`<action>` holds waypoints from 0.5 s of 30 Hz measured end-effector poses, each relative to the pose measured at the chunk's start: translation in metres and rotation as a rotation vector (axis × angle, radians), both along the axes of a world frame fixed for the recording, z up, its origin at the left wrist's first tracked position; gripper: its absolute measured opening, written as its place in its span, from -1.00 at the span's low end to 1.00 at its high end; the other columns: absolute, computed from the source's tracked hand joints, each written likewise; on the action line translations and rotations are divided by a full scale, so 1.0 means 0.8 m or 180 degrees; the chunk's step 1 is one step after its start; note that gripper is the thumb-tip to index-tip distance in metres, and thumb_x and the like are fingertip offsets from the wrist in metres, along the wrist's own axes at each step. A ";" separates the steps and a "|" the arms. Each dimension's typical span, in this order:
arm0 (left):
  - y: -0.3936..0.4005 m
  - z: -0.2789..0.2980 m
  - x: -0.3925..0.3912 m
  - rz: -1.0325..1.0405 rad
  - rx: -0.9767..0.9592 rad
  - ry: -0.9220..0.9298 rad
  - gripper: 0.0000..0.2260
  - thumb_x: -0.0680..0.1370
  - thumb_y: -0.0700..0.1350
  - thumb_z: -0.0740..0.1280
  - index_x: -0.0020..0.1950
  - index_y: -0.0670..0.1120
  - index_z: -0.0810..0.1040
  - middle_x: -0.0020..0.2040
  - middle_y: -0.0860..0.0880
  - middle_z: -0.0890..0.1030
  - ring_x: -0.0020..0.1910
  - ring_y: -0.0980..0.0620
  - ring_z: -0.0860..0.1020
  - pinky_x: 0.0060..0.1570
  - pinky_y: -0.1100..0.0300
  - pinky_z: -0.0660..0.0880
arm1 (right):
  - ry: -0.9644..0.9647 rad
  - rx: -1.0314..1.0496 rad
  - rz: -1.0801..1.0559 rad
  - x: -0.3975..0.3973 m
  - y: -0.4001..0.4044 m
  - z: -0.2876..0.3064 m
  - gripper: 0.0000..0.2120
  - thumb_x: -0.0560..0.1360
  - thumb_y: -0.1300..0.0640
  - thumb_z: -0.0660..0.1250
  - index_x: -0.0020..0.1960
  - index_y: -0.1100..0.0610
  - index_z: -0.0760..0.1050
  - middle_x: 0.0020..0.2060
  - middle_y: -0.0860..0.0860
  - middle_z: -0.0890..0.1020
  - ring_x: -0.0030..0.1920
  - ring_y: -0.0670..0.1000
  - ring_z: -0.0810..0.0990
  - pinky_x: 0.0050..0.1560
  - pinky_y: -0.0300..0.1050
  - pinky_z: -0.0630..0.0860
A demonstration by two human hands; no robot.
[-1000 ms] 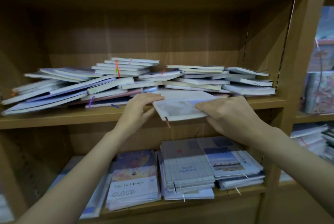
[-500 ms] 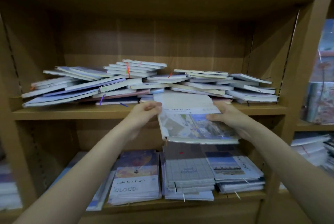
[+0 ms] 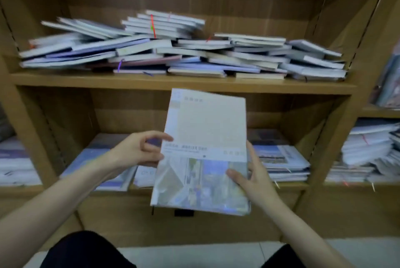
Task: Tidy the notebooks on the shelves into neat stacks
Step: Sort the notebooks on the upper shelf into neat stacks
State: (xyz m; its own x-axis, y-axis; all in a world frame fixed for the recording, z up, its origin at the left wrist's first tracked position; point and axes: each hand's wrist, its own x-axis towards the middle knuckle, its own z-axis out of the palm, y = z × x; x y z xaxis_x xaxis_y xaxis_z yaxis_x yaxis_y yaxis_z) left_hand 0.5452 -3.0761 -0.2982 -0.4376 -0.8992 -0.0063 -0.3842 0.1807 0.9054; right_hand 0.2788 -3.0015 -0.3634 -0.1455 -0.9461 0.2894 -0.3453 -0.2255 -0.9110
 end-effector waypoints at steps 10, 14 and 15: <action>-0.038 -0.107 0.020 0.0498 0.0790 -0.0414 -0.72 0.49 -0.37 0.34 0.18 -0.18 0.55 -0.31 -0.13 0.59 -0.39 0.09 0.57 -0.40 0.35 0.50 | 0.0087 0.0727 0.0183 0.028 -0.057 -0.058 -0.58 0.55 0.25 0.26 0.34 -0.04 0.29 0.12 -0.15 0.54 0.03 -0.19 0.53 -0.14 -0.39 0.51; -0.097 -0.092 0.035 0.1092 0.0348 -0.0110 -0.68 0.52 -0.41 0.26 0.26 -0.22 0.49 -0.30 -0.08 0.58 -0.41 0.11 0.56 -0.43 0.37 0.44 | -0.0048 0.0839 -0.0075 0.069 -0.136 -0.045 -0.56 0.58 0.19 0.23 0.41 0.02 0.22 0.01 -0.05 0.58 -0.13 -0.09 0.58 -0.28 -0.31 0.50; -0.115 -0.092 0.038 0.1177 0.0218 -0.0144 -0.65 0.53 -0.40 0.25 0.31 -0.22 0.45 -0.12 -0.13 0.60 -0.20 0.03 0.60 -0.28 0.34 0.48 | -0.0055 0.0987 -0.0111 0.080 -0.159 -0.044 -0.55 0.59 0.17 0.22 0.44 0.08 0.20 0.06 0.01 0.57 -0.08 -0.02 0.58 -0.26 -0.31 0.48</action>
State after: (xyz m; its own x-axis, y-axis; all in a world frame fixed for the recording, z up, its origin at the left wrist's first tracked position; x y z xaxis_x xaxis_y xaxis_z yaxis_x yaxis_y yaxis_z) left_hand 0.5756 -3.1685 -0.3714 -0.0814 -0.9932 -0.0838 -0.4520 -0.0382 0.8912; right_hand 0.3427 -3.1288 -0.3985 -0.1819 -0.9832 -0.0151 -0.3317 0.0758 -0.9403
